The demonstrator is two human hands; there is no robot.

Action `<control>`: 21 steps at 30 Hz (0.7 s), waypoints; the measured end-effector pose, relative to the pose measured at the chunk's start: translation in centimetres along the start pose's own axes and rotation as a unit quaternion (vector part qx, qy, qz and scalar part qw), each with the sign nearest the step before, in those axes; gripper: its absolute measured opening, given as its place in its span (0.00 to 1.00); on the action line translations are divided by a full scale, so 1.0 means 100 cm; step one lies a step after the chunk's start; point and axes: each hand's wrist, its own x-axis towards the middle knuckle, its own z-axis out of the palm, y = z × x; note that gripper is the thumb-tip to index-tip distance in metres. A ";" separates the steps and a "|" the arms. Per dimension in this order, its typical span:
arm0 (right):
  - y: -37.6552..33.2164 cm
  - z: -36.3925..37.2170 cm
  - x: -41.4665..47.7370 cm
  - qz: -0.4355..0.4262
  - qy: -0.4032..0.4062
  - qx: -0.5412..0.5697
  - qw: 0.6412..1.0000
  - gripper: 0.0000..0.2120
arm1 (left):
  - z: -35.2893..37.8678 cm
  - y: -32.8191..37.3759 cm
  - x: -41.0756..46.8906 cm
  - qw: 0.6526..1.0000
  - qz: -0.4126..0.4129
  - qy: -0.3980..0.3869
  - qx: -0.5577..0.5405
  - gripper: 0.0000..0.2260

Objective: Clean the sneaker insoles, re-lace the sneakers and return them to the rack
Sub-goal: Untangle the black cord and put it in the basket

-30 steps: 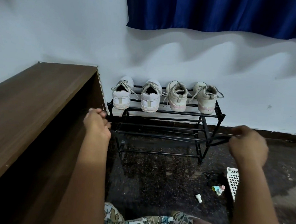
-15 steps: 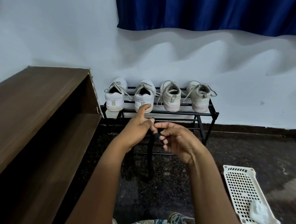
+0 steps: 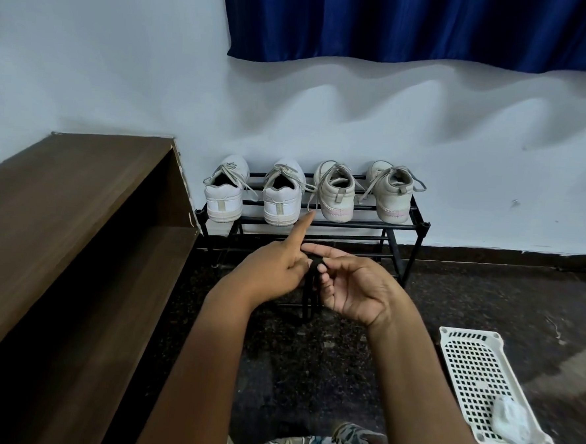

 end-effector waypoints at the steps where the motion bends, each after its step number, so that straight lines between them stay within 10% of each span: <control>1: 0.000 -0.001 0.000 -0.004 0.005 -0.014 1.000 0.18 | -0.002 0.001 -0.001 1.000 0.000 0.003 0.000 0.33; 11: 0.008 0.004 0.000 -0.076 -0.030 -0.228 0.970 0.22 | -0.007 0.002 -0.001 0.997 -0.008 0.061 -0.044 0.30; 21: 0.011 0.018 0.008 -0.177 -0.036 0.000 0.984 0.21 | -0.013 0.007 -0.004 0.983 -0.036 0.006 -0.180 0.28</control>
